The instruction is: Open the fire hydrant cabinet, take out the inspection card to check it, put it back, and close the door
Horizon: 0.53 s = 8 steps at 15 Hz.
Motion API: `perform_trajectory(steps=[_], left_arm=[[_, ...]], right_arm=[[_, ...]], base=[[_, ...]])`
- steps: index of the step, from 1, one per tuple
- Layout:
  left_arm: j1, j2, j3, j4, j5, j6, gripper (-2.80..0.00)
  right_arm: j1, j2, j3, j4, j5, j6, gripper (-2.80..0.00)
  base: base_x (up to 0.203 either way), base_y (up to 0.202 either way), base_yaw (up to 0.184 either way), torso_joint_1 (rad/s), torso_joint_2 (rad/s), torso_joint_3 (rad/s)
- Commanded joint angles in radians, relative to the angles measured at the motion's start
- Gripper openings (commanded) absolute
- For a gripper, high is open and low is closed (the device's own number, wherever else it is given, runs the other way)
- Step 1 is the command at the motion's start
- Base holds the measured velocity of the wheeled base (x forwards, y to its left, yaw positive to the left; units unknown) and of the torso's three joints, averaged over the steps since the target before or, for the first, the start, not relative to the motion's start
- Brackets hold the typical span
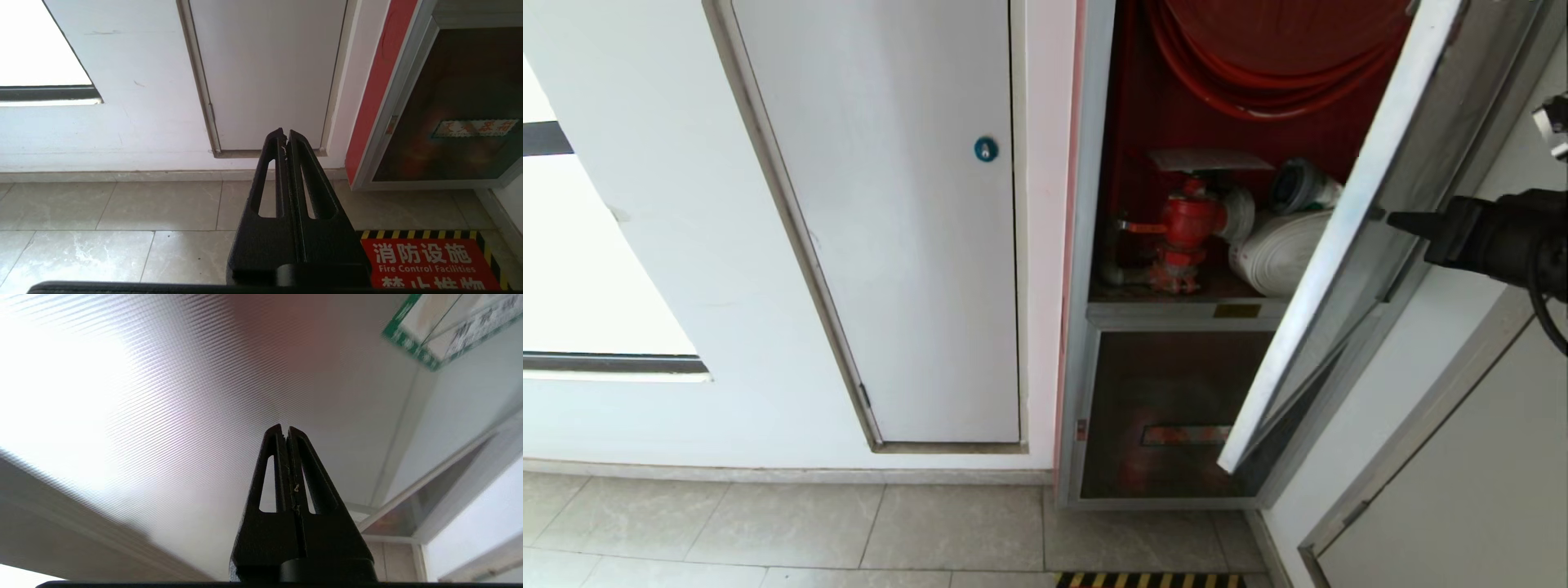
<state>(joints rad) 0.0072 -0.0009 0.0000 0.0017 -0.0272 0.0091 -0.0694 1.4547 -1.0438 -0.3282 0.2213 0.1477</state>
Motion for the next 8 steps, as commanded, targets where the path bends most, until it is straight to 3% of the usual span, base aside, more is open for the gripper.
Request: perform_trajectory(steps=[1,8], left_arm=[[0.0,0.001,0.0,0.0,0.0,0.0,-2.8],[0.0,0.001,0.0,0.0,0.0,0.0,-2.8]], right_arm=[[0.019,0.124,-0.077,-0.002,0.001,0.001,-2.8],[0.058,0.403,-0.42,0.002,-0.004,-0.001,-2.8]], base=[[0.0,0.0,0.0,0.0,0.0,0.0],[0.0,0.0,0.0,0.0,0.0,0.0]])
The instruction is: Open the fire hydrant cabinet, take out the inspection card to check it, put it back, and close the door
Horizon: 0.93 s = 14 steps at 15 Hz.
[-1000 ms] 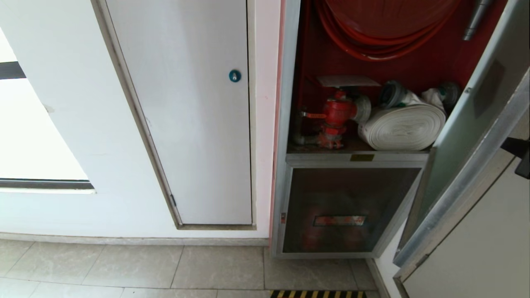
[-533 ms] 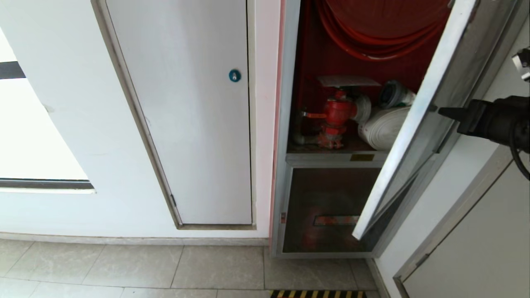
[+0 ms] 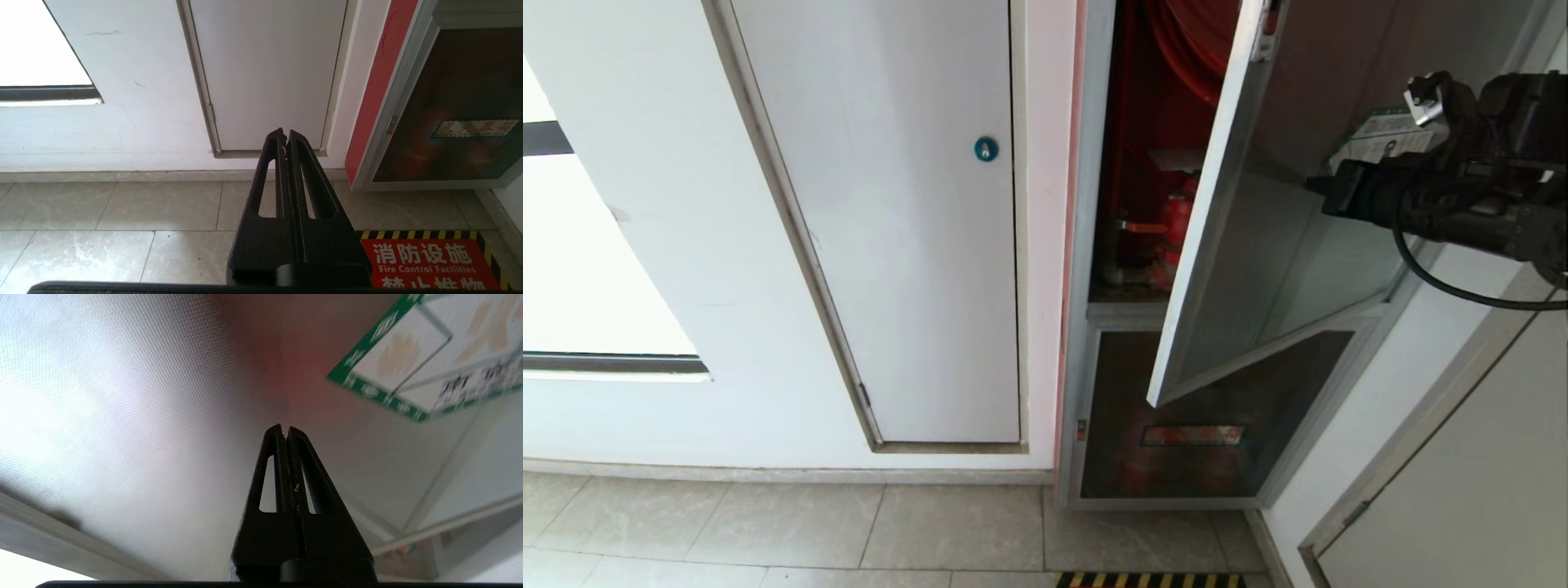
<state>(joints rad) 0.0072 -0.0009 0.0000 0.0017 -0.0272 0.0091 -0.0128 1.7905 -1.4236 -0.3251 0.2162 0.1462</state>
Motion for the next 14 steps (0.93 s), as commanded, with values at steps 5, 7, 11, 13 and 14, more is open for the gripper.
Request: perform_trajectory(steps=[5,7,11,13,14], left_arm=[[0.0,0.001,0.0,0.0,0.0,0.0,-2.8],[0.0,0.001,0.0,0.0,0.0,0.0,-2.8],[0.0,0.001,0.0,0.0,0.0,0.0,-2.8],[0.0,0.001,0.0,0.0,0.0,0.0,-2.8],[0.0,0.001,0.0,0.0,0.0,0.0,-2.8]], right_arm=[[0.009,0.218,-0.253,0.003,-0.001,0.0,-2.8],[0.01,0.277,-0.327,0.008,-0.002,-0.001,-2.8],[0.011,0.369,-0.468,0.045,-0.002,-0.001,-2.8],[0.01,0.408,-0.532,0.068,-0.001,-0.002,-2.8],[0.011,0.41,-0.534,0.069,0.0,-0.002,-2.8]], base=[[0.0,0.0,0.0,0.0,0.0,0.0],[0.0,0.0,0.0,0.0,0.0,0.0],[0.0,0.0,0.0,0.0,0.0,0.0],[0.0,0.0,0.0,0.0,0.0,0.0],[0.0,0.0,0.0,0.0,0.0,0.0]])
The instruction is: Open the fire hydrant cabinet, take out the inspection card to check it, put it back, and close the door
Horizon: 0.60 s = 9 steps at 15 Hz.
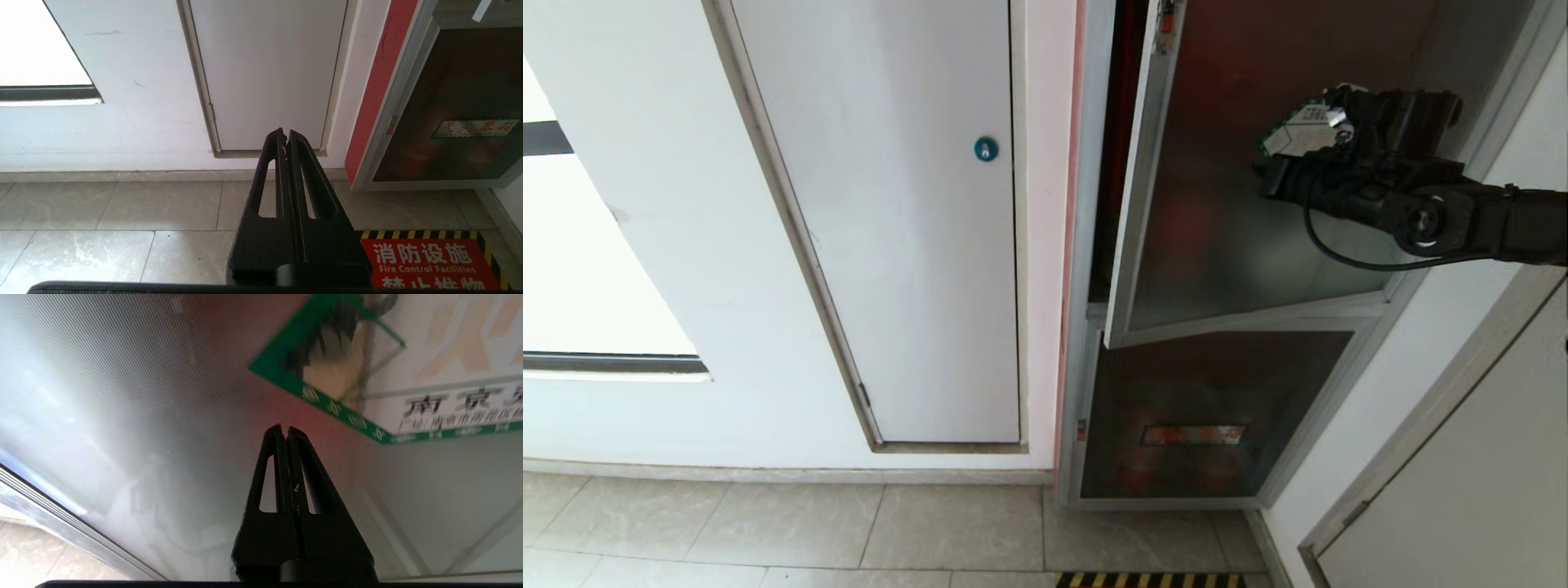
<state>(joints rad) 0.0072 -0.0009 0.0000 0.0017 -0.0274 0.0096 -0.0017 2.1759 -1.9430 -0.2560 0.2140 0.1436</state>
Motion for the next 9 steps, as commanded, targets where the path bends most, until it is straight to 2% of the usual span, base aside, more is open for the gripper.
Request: perform_trajectory(steps=[1,9], left_arm=[[0.0,0.001,0.0,0.0,0.0,0.0,-2.8],[0.0,0.001,0.0,0.0,0.0,0.0,-2.8]], right_arm=[[0.001,0.034,-0.018,-0.001,0.002,0.001,-2.8],[0.006,0.028,-0.009,0.002,0.002,0.001,-2.8]], base=[[0.0,0.0,0.0,0.0,0.0,0.0],[0.0,0.0,0.0,0.0,0.0,0.0]])
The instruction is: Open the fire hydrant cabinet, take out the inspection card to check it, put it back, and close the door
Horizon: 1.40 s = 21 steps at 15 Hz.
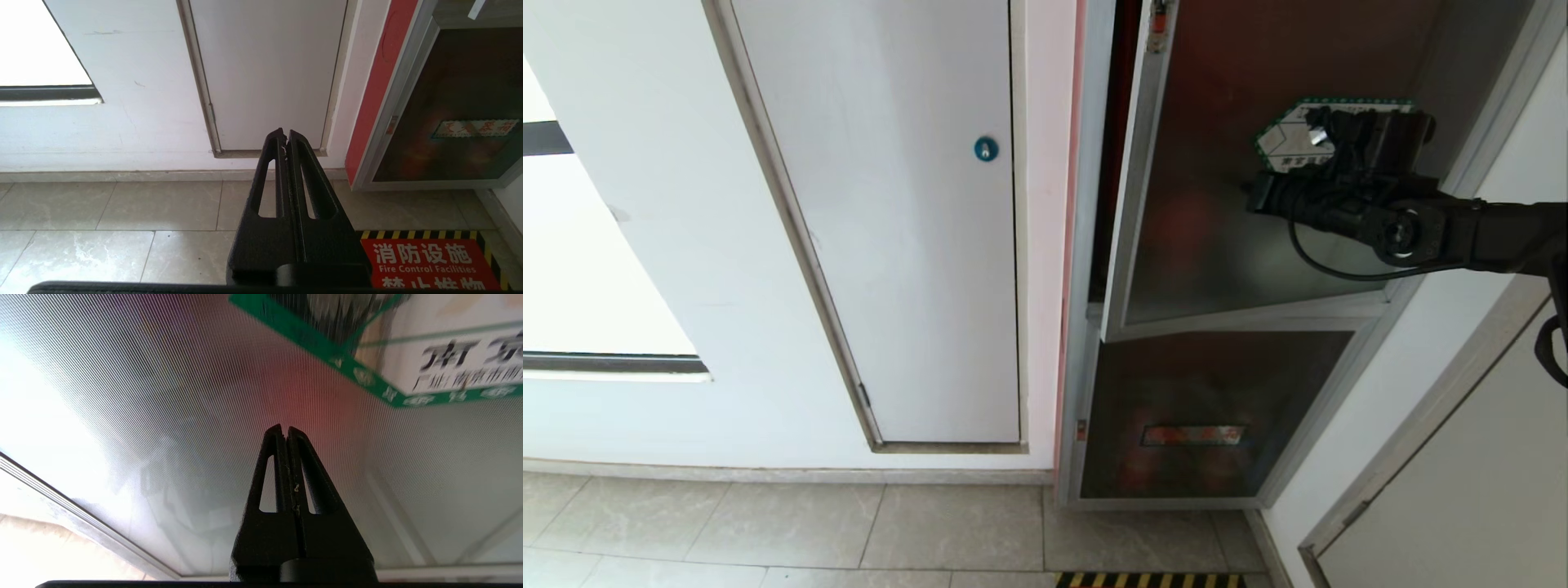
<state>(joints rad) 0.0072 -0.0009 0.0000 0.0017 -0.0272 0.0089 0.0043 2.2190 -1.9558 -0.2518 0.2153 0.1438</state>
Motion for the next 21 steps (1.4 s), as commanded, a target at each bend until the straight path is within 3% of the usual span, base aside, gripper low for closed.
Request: perform_trajectory(steps=[1,6,11,15,21], left_arm=[[0.0,0.001,0.0,0.0,0.0,0.0,-2.8],[0.0,0.001,0.0,0.0,0.0,0.0,-2.8],[0.0,0.001,0.0,0.0,0.0,0.0,-2.8],[0.0,0.001,0.0,0.0,0.0,0.0,-2.8],[0.0,0.001,0.0,0.0,0.0,0.0,-2.8]], right_arm=[[0.0,-0.045,0.033,0.006,0.002,0.002,-2.8],[0.002,-0.314,0.345,0.017,0.006,0.003,-2.8],[0.002,-0.685,0.832,-0.023,-0.008,-0.001,-2.8],[0.004,-0.949,1.211,-0.143,-0.143,-0.008,-2.8],[0.005,-1.349,1.548,-0.182,-0.259,-0.016,-2.8]], base=[[0.0,0.0,0.0,0.0,0.0,0.0],[0.0,0.0,0.0,0.0,0.0,0.0],[0.0,0.0,0.0,0.0,0.0,0.0],[0.0,0.0,0.0,0.0,0.0,0.0],[0.0,0.0,0.0,0.0,0.0,0.0]])
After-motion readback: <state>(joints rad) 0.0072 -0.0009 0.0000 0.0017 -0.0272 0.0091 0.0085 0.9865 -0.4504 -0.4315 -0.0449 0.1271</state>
